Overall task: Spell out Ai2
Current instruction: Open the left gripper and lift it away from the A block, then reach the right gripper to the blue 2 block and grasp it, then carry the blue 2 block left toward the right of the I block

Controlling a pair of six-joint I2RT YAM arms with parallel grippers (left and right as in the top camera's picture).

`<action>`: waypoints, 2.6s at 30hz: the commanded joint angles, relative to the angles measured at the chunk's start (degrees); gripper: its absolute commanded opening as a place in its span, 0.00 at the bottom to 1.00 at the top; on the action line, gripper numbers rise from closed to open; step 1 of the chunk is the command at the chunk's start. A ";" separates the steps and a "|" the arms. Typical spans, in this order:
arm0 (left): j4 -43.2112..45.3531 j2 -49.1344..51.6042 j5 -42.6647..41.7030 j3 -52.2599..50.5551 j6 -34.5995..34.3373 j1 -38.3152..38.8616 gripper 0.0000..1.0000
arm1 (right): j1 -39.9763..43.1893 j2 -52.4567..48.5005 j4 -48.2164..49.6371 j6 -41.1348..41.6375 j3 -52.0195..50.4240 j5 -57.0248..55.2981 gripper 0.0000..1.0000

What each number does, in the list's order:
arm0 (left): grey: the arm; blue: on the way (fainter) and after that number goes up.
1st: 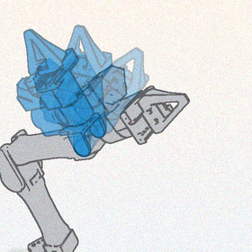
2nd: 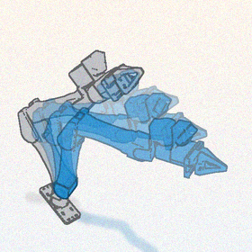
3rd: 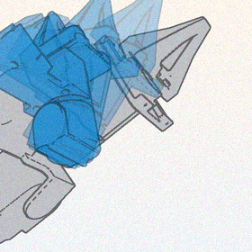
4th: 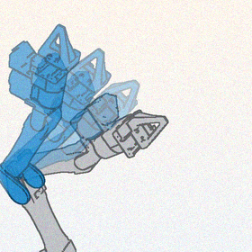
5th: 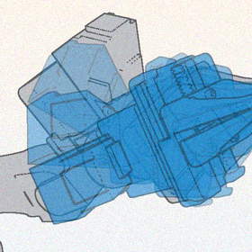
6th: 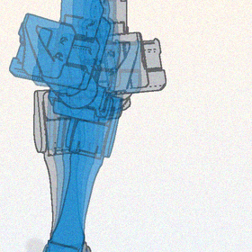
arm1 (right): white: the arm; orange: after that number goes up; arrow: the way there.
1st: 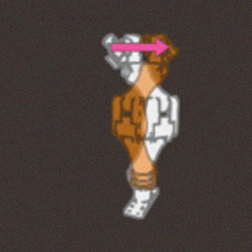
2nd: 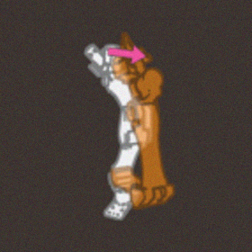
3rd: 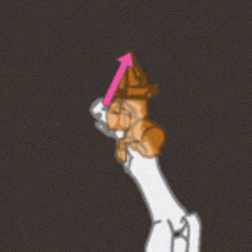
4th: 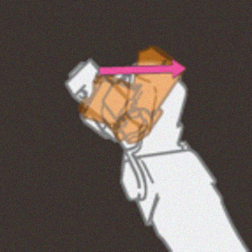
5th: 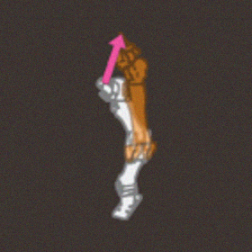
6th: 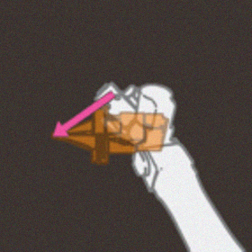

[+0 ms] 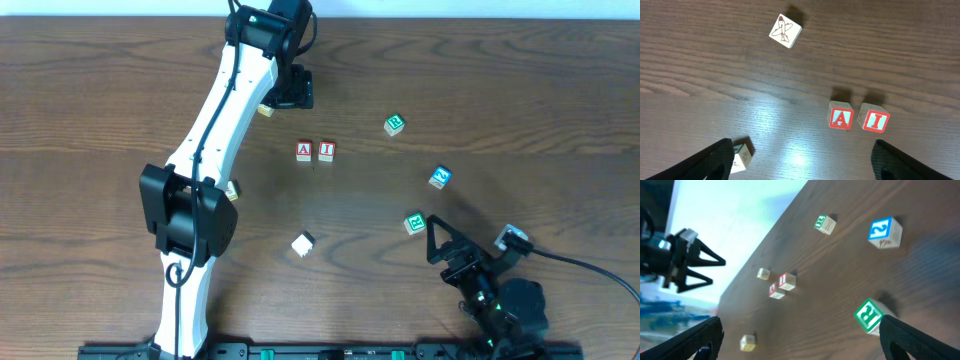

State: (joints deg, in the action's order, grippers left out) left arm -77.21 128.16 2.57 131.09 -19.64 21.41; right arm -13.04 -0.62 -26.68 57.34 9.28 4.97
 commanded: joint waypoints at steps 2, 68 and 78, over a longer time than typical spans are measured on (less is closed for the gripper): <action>-0.31 -0.46 0.39 1.16 -0.28 -0.44 0.92 | 0.85 0.28 0.13 4.04 -0.46 -1.20 0.99; 1.20 -0.44 1.03 1.16 -0.04 -1.64 0.95 | 9.57 -112.65 -22.12 -31.52 64.96 -1.73 0.47; 1.36 -0.44 1.03 1.16 -0.04 -1.64 0.95 | 9.60 -112.65 -21.90 -32.54 64.96 -2.25 0.36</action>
State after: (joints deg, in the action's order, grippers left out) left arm -75.99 128.16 3.01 131.17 -19.62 20.08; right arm -3.03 -113.03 -48.69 25.96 73.34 3.64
